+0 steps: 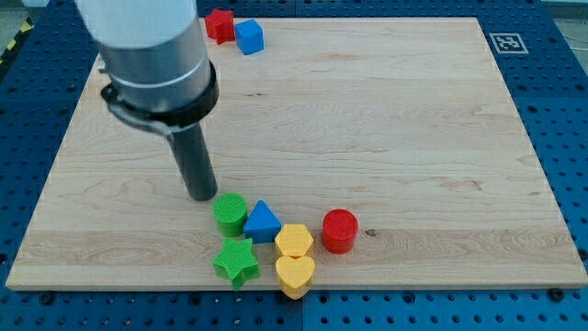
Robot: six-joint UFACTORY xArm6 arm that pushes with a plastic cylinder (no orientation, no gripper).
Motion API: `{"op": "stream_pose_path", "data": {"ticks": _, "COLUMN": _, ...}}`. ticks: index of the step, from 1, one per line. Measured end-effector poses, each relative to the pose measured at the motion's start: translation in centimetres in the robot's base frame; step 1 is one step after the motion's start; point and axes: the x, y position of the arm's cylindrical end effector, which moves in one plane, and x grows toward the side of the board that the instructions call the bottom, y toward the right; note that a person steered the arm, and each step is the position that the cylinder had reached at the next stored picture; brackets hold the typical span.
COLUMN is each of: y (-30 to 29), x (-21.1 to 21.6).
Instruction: Move the blue cube near the green circle
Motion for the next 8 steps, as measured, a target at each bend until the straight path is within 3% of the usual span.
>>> {"op": "stream_pose_path", "data": {"ticks": 2, "y": 0.5, "x": -6.0}}
{"op": "stream_pose_path", "data": {"ticks": 4, "y": 4.6, "x": -7.3}}
{"op": "stream_pose_path", "data": {"ticks": 8, "y": 10.7, "x": -23.8}}
